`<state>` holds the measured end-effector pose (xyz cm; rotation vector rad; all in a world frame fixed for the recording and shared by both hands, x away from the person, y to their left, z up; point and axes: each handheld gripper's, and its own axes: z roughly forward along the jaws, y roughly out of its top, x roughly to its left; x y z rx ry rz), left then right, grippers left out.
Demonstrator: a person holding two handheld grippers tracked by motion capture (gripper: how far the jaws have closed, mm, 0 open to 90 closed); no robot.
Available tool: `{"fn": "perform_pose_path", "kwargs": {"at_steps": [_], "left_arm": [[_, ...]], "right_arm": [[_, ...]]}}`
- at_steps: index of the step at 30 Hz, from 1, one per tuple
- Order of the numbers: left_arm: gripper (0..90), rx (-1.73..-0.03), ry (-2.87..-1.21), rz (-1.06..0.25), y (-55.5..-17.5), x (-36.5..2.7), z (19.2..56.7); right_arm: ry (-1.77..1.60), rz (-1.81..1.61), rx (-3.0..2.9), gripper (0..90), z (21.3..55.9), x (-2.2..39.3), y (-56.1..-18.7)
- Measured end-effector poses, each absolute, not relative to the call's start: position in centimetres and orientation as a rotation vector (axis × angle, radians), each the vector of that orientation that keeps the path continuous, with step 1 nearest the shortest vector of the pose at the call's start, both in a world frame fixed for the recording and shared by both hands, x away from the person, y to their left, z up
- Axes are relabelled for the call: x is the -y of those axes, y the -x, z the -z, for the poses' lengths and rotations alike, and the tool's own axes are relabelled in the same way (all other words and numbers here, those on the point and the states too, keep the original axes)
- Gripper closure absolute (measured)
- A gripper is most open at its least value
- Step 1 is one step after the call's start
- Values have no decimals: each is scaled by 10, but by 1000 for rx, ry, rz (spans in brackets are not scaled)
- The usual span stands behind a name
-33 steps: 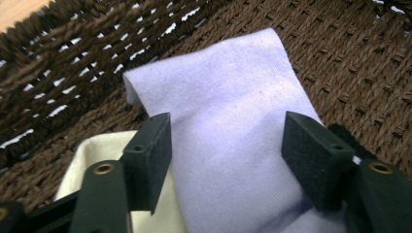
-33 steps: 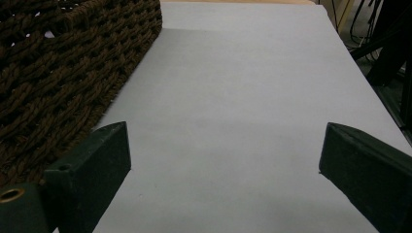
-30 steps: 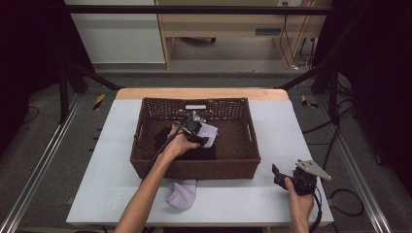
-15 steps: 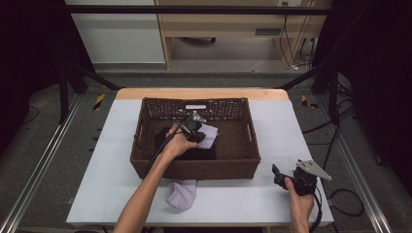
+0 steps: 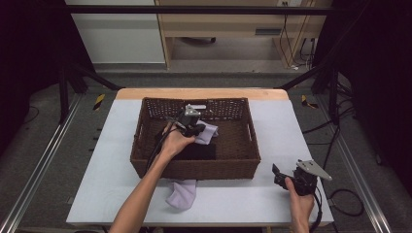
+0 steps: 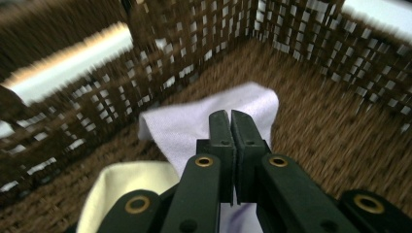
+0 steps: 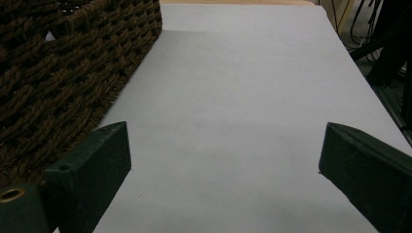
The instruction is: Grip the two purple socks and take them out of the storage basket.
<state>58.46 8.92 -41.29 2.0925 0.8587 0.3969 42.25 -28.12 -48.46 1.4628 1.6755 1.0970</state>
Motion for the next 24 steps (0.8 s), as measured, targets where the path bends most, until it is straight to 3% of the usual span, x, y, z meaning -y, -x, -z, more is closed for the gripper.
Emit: {"fn": "perform_pose_path", "kwargs": {"at_steps": [10, 24], "left_arm": [[881, -772, -1946, -429, -566, -104, 378], [881, -667, -1775, -472, -512, -135, 330]], "right_arm": [[-1463, -1101, -1672, 51, 485, 282, -423], [-1469, -1111, -1674, 52, 485, 282, -422]]}}
